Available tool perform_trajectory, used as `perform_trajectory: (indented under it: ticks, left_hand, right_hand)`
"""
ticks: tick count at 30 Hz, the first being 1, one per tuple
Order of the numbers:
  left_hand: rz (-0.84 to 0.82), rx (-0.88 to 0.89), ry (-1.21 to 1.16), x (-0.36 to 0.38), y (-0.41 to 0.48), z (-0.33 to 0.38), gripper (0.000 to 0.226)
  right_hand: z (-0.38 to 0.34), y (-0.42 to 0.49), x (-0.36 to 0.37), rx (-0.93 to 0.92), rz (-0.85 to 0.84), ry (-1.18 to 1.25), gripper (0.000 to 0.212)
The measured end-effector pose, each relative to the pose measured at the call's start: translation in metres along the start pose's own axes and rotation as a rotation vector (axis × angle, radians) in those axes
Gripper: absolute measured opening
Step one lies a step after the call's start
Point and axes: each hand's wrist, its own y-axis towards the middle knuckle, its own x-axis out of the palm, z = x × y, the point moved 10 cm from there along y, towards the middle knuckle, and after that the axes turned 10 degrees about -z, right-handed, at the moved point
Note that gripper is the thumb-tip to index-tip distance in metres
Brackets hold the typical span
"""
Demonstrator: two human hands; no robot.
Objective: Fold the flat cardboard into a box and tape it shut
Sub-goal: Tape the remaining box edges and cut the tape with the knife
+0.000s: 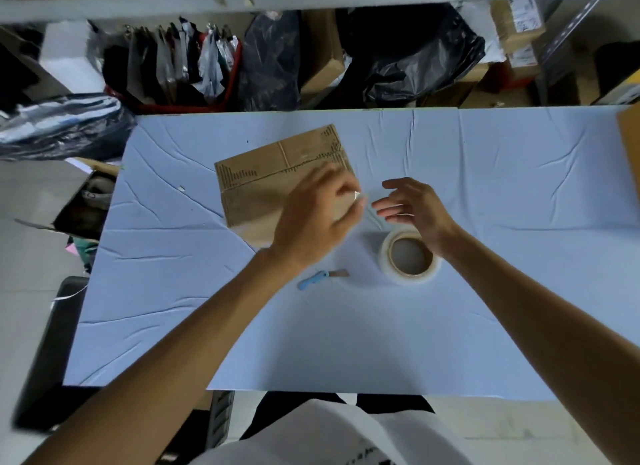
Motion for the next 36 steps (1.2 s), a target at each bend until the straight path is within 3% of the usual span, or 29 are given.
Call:
perform_trajectory:
  ticks: [2,6,14,24,36]
  left_hand:
    - [0.005,-0.031,0.066,-0.015,0.022,-0.007,0.025]
    - [-0.259,-0.186,0.009,0.011,0.037,-0.039,0.040]
    - [-0.266,-0.178,0.101,0.018,0.035,-0.041,0.034]
    - [-0.248,-0.173,0.167,0.024,0.036,-0.043,0.034]
    - [-0.209,-0.168,0.359,0.031,0.035,-0.039,0.037]
  right_hand:
    - [-0.006,0.004,0.009,0.004,-0.054,0.037,0.023]
    - [-0.002,0.008,0.018,-0.027,-0.072,0.147,0.032]
    - [-0.002,0.012,0.016,-0.051,-0.041,0.255,0.042]
    - [-0.004,0.017,0.009,-0.204,0.149,0.135,0.037]
    - [-0.004,0.011,0.005,-0.294,0.305,0.220,0.030]
